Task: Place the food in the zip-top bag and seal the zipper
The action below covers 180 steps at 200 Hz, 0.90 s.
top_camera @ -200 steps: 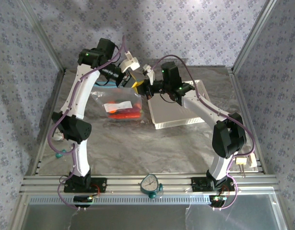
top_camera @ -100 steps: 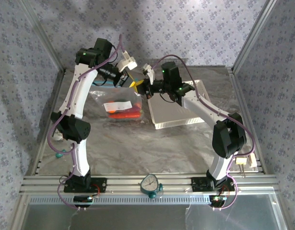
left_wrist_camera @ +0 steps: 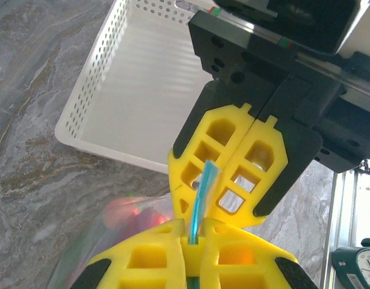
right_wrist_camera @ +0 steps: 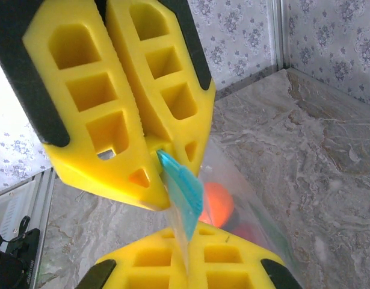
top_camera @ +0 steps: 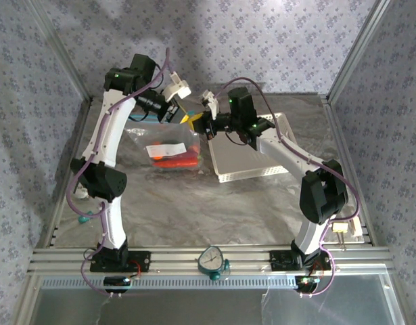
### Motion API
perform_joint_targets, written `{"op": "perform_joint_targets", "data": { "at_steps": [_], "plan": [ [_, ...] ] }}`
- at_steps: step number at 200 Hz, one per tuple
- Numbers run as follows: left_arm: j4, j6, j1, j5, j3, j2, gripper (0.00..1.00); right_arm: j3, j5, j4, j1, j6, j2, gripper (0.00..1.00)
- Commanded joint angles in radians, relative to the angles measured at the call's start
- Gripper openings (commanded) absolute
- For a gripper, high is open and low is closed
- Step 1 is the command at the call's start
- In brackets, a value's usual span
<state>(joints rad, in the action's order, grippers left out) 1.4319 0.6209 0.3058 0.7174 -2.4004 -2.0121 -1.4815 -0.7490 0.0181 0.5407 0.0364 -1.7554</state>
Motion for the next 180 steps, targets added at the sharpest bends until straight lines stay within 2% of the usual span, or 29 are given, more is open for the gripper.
{"op": "perform_joint_targets", "data": {
  "at_steps": [1, 55, 107, 180],
  "plan": [
    [0.025, 0.013, -0.046, -0.051, -0.02, 0.053, 0.04, 0.017, 0.004, -0.01, -0.03, 0.011, 0.049, 0.0],
    [-0.062, -0.016, -0.071, -0.061, 0.091, 0.13, 0.04, 0.018, 0.007, -0.012, -0.03, 0.014, 0.05, 0.0],
    [-0.095, -0.048, -0.094, -0.09, 0.129, 0.153, 0.04, 0.019, 0.013, -0.018, -0.031, 0.013, 0.056, 0.0],
    [-0.218, -0.113, -0.164, -0.086, 0.294, 0.271, 0.04, 0.026, 0.022, -0.03, -0.033, 0.008, 0.067, 0.0]
  ]
}}
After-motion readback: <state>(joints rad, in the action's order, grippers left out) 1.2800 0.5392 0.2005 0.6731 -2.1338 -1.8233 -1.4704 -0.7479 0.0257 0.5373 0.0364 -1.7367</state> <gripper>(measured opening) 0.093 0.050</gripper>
